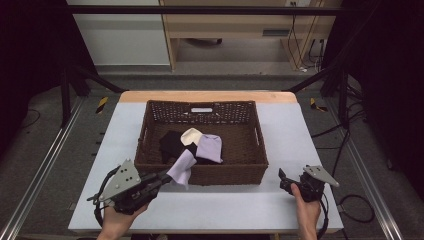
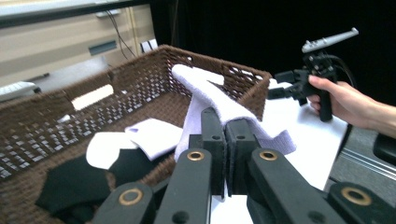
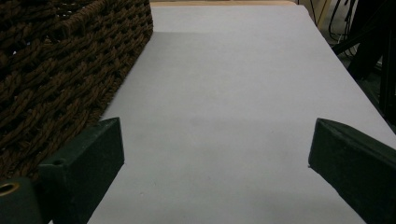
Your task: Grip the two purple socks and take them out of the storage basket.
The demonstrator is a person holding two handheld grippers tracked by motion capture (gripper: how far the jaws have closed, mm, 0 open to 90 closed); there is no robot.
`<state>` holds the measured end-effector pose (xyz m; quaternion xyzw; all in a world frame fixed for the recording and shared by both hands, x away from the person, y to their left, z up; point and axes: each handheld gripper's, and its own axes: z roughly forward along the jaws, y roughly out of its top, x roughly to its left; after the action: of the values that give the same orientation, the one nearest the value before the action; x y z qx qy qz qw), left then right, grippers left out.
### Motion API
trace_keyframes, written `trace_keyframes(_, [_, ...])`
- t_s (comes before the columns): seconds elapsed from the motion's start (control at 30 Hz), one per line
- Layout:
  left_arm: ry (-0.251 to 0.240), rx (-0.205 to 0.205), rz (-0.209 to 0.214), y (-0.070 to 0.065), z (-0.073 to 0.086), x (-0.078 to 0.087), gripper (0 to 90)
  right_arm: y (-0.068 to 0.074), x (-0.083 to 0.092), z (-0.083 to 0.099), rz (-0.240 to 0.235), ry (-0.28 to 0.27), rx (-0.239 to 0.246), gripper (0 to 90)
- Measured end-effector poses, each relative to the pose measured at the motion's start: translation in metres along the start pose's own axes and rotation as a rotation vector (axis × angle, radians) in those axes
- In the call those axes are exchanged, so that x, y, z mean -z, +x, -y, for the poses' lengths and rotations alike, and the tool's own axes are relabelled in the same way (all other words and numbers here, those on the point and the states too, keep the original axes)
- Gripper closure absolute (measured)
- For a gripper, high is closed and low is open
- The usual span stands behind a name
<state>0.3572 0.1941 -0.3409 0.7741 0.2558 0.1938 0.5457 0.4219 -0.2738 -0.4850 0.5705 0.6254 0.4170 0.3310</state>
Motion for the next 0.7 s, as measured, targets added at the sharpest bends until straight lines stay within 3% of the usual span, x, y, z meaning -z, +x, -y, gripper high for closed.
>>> trace_keyframes(0.3, [0.102, 0.013, 0.026, -0.007, 0.031, -0.010, 87.6, 0.000, 0.000, 0.000, 0.000, -0.001, 0.000, 3.9])
trace_keyframes(0.7, [0.253, 0.087, 0.034, -0.003, 0.078, -0.031, 87.6, 0.000, 0.001, 0.000, -0.003, -0.001, -0.004, 3.9])
